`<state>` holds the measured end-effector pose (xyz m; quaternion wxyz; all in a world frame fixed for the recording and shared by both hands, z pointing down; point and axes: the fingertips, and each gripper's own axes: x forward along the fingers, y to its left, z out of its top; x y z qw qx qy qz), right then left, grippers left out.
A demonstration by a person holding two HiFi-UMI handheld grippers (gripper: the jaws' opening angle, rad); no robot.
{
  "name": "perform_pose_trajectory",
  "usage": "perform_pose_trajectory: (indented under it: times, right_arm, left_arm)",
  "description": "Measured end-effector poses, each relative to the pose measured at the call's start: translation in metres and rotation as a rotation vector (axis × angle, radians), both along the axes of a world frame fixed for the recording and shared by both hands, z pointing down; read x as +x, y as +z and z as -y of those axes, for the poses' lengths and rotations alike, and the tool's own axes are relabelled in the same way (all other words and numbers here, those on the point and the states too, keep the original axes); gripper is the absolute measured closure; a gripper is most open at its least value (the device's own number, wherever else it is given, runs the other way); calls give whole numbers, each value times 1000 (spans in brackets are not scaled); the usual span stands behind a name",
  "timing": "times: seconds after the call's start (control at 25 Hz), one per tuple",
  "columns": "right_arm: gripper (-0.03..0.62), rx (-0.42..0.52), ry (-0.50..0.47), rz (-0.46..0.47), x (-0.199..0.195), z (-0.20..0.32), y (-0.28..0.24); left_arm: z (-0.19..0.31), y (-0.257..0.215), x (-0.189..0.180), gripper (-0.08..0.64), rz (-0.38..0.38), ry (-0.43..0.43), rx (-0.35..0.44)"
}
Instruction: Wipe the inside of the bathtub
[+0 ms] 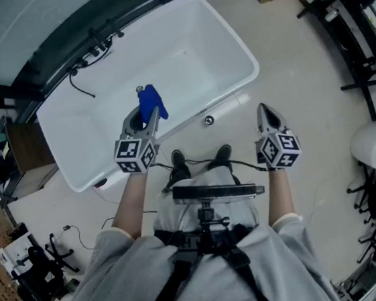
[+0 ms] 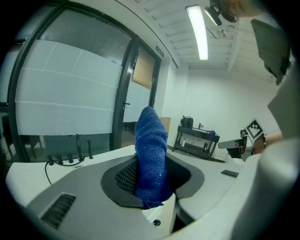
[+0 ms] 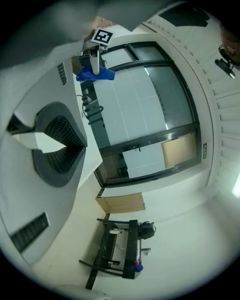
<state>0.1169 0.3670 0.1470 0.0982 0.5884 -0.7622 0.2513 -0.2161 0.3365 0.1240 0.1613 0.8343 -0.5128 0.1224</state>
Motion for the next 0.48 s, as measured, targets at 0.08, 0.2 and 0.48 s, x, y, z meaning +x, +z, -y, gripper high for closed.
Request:
perform_pose_trajectory:
  times: [0.08,0.2,0.48]
  right_arm:
    - [583,0,-6,-4,8,1,-1]
    - [583,-3,-14,3,20,2,-3]
    - [583,-9,-79,20,54,6,-7]
  left_arm:
    - [-2,0,8,428,-5,3,-3]
    - [-4,0,21,426,-15,2,-8]
    - [-5,-4,59,426,-24,-7,0]
